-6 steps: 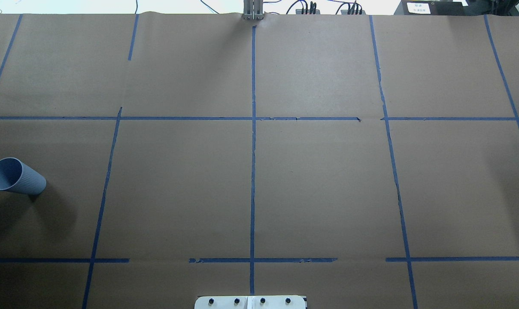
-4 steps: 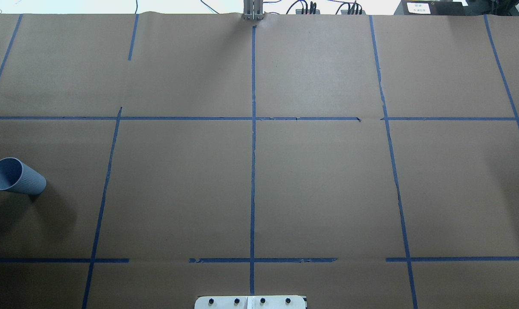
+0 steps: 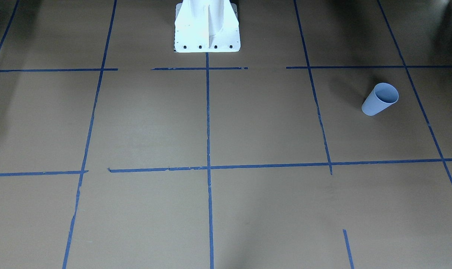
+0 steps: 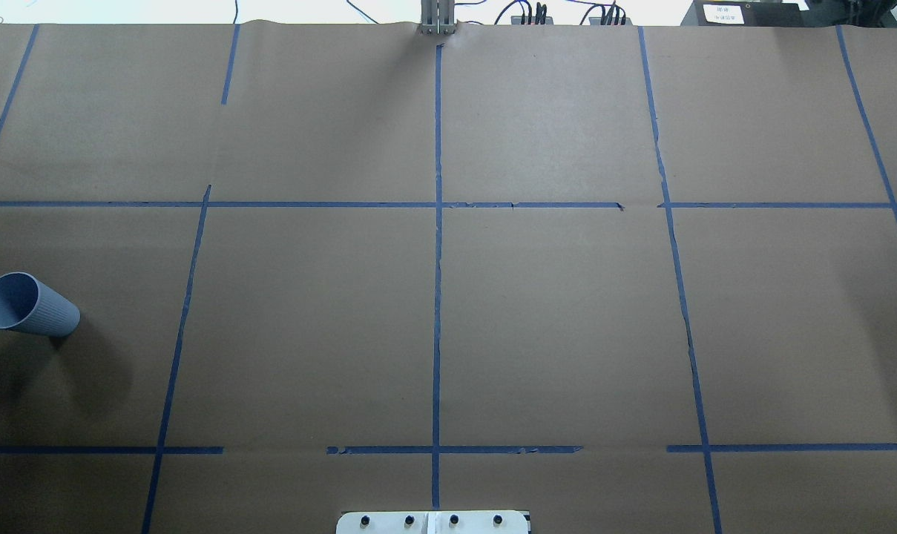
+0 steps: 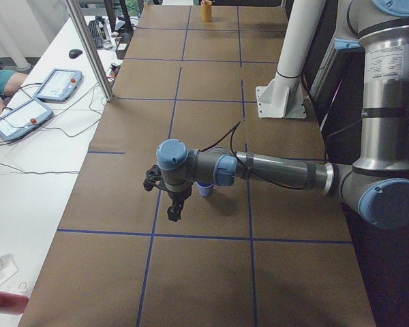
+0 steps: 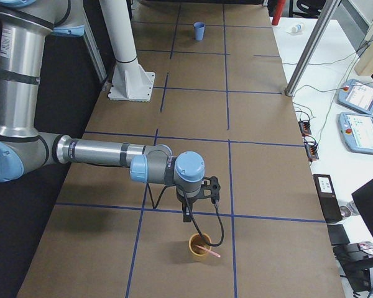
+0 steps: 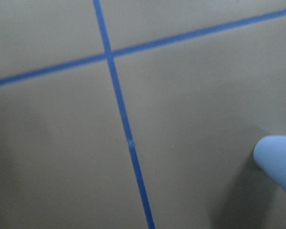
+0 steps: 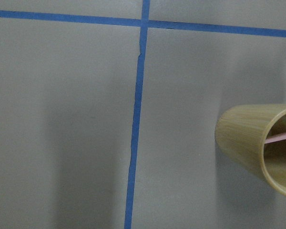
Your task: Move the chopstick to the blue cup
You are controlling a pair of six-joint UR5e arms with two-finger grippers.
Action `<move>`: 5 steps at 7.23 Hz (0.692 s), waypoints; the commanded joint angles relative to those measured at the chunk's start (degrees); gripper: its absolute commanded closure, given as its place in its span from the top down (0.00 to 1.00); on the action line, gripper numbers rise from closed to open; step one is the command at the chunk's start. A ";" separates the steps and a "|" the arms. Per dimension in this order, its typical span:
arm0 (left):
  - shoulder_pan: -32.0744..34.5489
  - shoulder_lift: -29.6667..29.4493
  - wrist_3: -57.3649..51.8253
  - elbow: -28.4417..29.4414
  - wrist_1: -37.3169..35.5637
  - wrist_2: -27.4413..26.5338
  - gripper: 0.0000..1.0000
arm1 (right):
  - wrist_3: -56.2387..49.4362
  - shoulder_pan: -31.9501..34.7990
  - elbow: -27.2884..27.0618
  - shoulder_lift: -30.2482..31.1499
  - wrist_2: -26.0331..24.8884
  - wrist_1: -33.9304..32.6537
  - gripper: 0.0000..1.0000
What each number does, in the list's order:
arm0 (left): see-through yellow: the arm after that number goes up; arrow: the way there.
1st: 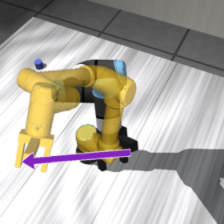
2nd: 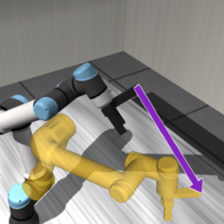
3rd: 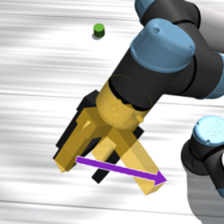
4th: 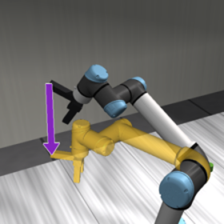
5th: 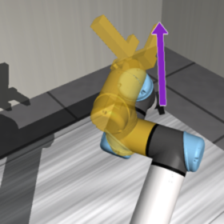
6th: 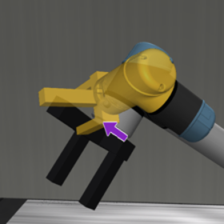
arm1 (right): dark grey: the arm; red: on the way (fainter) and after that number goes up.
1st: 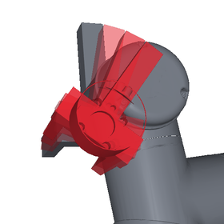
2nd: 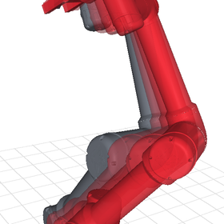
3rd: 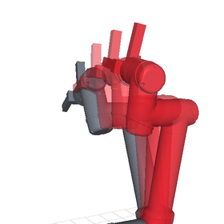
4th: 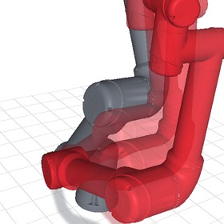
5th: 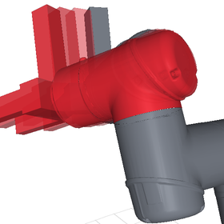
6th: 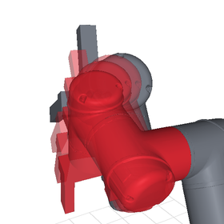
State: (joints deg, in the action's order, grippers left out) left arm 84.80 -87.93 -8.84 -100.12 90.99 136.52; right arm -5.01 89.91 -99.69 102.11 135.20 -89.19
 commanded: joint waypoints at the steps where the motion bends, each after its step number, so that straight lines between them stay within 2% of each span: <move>1: -0.08 -1.56 -0.47 1.33 2.52 0.33 1.00 | 0.00 0.00 0.02 -0.06 -0.02 0.16 1.00; 3: -2.69 -1.64 2.58 0.36 5.67 0.50 1.00 | 0.00 0.00 -0.07 -0.06 0.50 0.33 1.00; 4: -5.06 -1.46 10.26 -0.42 6.39 0.42 1.00 | 0.00 0.00 -0.07 -0.06 0.51 0.33 1.00; 5: -9.09 0.89 19.91 -0.61 13.09 -0.28 1.00 | 0.00 0.00 -0.16 -0.06 0.51 0.33 1.00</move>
State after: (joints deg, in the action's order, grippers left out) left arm 79.88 -88.91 0.80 -100.28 98.45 136.80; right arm -5.01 89.91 -99.78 102.04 135.65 -88.87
